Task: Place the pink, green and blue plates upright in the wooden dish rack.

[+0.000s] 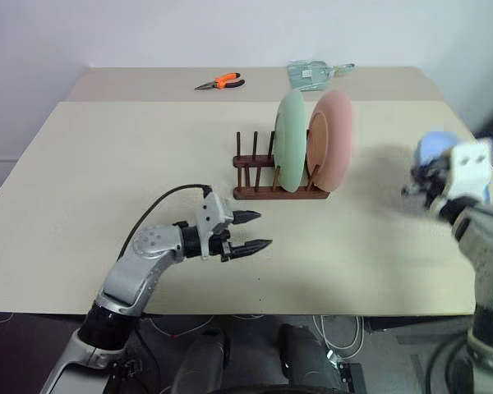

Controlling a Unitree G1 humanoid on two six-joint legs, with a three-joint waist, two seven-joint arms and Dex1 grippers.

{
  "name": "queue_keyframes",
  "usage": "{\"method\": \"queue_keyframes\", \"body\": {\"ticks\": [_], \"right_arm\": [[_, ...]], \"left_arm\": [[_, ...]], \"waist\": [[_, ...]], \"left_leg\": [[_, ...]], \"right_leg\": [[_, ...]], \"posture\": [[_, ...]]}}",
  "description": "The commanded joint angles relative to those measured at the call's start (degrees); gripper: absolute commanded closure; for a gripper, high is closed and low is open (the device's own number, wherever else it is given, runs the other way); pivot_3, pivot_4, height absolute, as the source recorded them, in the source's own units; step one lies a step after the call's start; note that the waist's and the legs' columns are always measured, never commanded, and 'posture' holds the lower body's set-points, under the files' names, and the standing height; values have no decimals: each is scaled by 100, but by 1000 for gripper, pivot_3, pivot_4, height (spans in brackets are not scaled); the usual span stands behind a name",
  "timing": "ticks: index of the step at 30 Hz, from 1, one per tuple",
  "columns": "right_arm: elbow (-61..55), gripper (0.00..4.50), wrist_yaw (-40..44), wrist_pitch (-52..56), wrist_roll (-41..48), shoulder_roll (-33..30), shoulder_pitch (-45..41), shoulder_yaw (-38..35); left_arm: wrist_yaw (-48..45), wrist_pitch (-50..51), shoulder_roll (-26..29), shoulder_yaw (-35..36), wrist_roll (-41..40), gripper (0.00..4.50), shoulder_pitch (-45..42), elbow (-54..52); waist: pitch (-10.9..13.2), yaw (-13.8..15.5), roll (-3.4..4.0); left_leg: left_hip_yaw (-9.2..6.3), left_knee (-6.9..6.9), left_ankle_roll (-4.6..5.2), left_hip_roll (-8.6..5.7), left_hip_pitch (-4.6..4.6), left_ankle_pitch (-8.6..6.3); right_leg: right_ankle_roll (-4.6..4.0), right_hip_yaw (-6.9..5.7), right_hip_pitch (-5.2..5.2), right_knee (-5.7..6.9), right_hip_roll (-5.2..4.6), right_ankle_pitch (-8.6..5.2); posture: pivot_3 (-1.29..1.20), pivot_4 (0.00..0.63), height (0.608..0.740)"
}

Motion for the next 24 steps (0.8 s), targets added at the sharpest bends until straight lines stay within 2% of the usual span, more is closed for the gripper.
{"method": "queue_keyframes", "body": {"ticks": [1,4,7,11,17,24], "right_arm": [[-532,4427,-8,-286,1189,294,-1373,-566],[-571,4427,-215,-27,2618,838,-2561,-707],[-483,4427,-805,106,3991,1546,-3357,-546],[-234,4427,-1611,-54,4891,2467,-3824,-1],[648,4427,-2900,-360,5310,3964,-3756,747],[1076,4427,-3398,-552,5076,4401,-3298,1183]], "left_arm": [[186,-430,55,441,136,1387,-181,289],[365,-703,58,637,272,1387,-250,532],[456,-748,124,797,295,1387,-233,562],[611,-748,251,1162,240,1387,-186,710],[532,-816,702,1671,225,1387,53,957],[446,-594,901,1997,-66,1387,325,623]], "waist": [[2,-10,4],[2,-31,4],[0,-47,0],[1,-78,2],[-2,-197,2],[-3,-162,-1]], "left_leg": [[-3,-2,0,0,0,0],[-7,-4,0,2,0,0],[-14,-8,0,2,1,0],[-21,-7,-2,0,0,2],[-25,-13,-8,0,7,5],[-17,-16,-17,-1,-6,10]], "right_leg": [[-2,-2,-1,0,0,2],[-18,-2,-4,3,3,15],[-2,-5,-4,4,3,25],[-4,-5,-7,9,2,25],[-3,2,-26,40,4,26],[-4,6,-60,77,8,26]], "posture": [[0,150,740],[0,150,740],[0,150,740],[0,150,740],[0,150,740],[0,150,740]]}}
